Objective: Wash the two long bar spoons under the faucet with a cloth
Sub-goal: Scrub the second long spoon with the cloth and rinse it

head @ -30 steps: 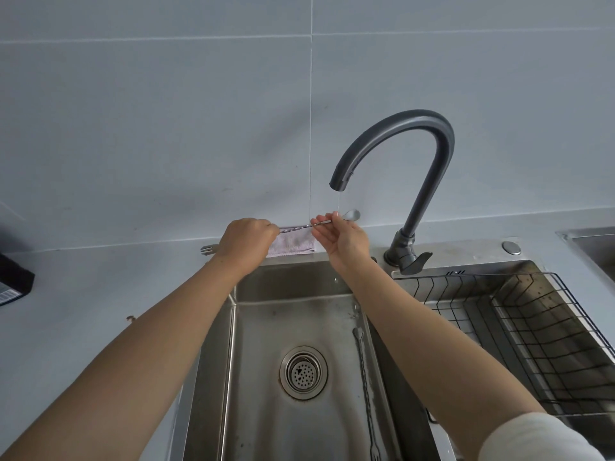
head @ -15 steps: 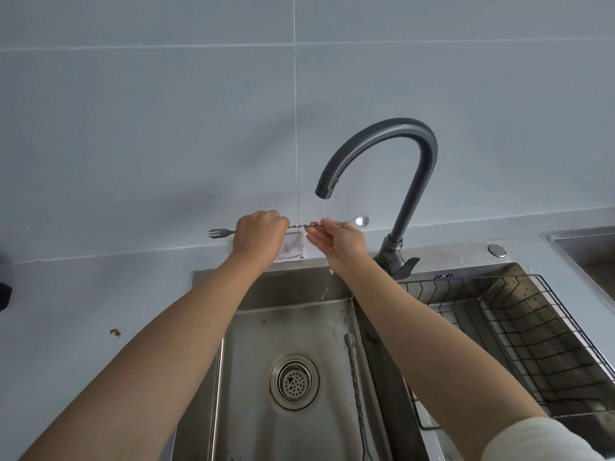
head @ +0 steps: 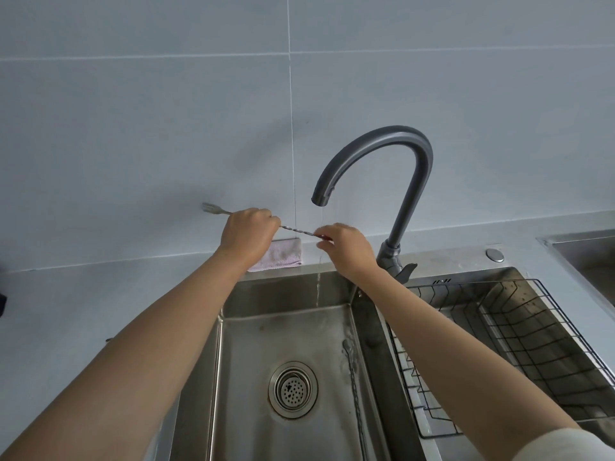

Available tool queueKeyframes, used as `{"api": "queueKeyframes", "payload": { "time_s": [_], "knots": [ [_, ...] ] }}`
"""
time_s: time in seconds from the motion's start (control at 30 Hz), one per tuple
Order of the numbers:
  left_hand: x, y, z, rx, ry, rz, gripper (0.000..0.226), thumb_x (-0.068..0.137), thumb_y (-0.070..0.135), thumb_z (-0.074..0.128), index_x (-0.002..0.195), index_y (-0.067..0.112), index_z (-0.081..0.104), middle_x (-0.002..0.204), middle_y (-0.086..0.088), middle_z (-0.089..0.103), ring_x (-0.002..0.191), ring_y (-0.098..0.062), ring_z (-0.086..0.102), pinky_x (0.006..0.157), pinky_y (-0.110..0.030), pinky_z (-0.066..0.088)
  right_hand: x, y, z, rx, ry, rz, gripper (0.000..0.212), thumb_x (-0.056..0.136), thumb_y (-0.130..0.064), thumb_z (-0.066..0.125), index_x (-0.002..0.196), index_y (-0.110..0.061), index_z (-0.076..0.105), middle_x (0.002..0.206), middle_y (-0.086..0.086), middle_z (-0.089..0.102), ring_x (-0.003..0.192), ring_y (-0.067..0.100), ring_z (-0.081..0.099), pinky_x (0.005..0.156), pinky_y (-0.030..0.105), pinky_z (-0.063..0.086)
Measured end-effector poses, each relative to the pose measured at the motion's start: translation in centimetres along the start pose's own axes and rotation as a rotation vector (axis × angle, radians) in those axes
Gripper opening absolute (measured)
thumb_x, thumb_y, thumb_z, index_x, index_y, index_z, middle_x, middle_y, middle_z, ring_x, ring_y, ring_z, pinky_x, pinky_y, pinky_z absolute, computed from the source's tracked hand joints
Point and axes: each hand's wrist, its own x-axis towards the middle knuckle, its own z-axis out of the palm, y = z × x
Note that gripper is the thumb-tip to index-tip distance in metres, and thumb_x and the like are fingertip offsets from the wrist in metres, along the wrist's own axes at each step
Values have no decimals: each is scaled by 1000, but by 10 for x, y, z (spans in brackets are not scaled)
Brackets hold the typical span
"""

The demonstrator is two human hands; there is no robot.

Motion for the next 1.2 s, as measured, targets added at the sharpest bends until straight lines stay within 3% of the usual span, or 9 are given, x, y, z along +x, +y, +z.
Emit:
{"api": "queueKeyframes", "payload": {
  "time_s": [0.17, 0.27, 0.33, 0.4, 0.6, 0.8, 0.9, 1.07, 1.2],
  "knots": [
    [7, 7, -4, 3, -9, 24, 39, 17, -11, 83, 36, 7, 55, 31, -5, 48, 28, -19, 39, 34, -14, 31, 2, 2, 6, -72, -39, -74, 29, 96, -25, 46, 105, -1, 58, 93, 22, 66, 82, 36, 58, 68, 37, 44],
    [10, 14, -2, -53, 118, 48, 29, 35, -5, 87, 51, 5, 65, 44, -7, 61, 43, -24, 59, 60, -30, 57, 0, 3, 9, -7, -33, -102, 31, 98, -26, 42, 98, 3, 55, 84, 26, 65, 69, 36, 53, 63, 40, 42],
    [6, 23, 2, -124, 175, 52, 25, 45, 0, 86, 62, 5, 68, 59, -8, 68, 58, -26, 66, 79, -35, 49, 0, 3, 11, 89, -31, -68, 32, 99, -24, 40, 95, 5, 53, 83, 27, 64, 73, 41, 56, 66, 44, 44],
    [-2, 33, 5, -203, 177, -39, 21, 57, 8, 85, 71, 4, 70, 70, -10, 72, 66, -27, 68, 72, -32, 50, 1, 1, 13, 180, -27, -15, 35, 99, -25, 38, 91, 5, 53, 79, 26, 64, 71, 41, 56, 67, 44, 45],
    [-1, 54, 7, -971, -175, -602, 30, 96, 13, 46, 120, 1, 59, 121, -14, 64, 111, -27, 59, 97, -32, 44, 6, -4, 11, 397, -55, 59, 33, 100, -20, 35, 69, -14, 43, 59, -1, 52, 41, 7, 46, 51, 23, 42],
    [12, 66, 11, -1324, -155, -729, 27, 97, 7, 43, 111, 0, 64, 89, -11, 63, 87, -29, 60, 92, -46, 51, 6, 1, 5, 492, -71, 65, 23, 97, -5, 34, 84, -5, 52, 62, 3, 55, 33, 0, 50, 45, 15, 44],
    [15, 69, 15, -1325, -121, -712, 22, 94, 8, 49, 106, 1, 67, 75, -4, 60, 69, -17, 53, 81, -37, 50, 3, 2, 1, 538, -97, 72, 32, 95, 1, 34, 70, -11, 51, 62, 1, 57, 37, 0, 54, 50, 15, 49],
    [15, 74, 17, -1231, -40, -706, 19, 89, 4, 55, 98, -1, 71, 92, -20, 71, 77, -20, 57, 65, -14, 45, 0, 1, -1, 593, -134, 119, 25, 95, 0, 38, 95, 6, 62, 77, 14, 63, 55, 9, 62, 56, 14, 54],
    [13, 75, 20, -1187, -28, -706, 17, 88, 3, 58, 96, -1, 72, 92, -19, 73, 76, -17, 58, 54, 3, 40, 1, 6, -2, 617, -154, 179, 19, 94, -6, 47, 88, 0, 64, 66, 1, 61, 49, 3, 60, 58, 17, 56]
  ]
}}
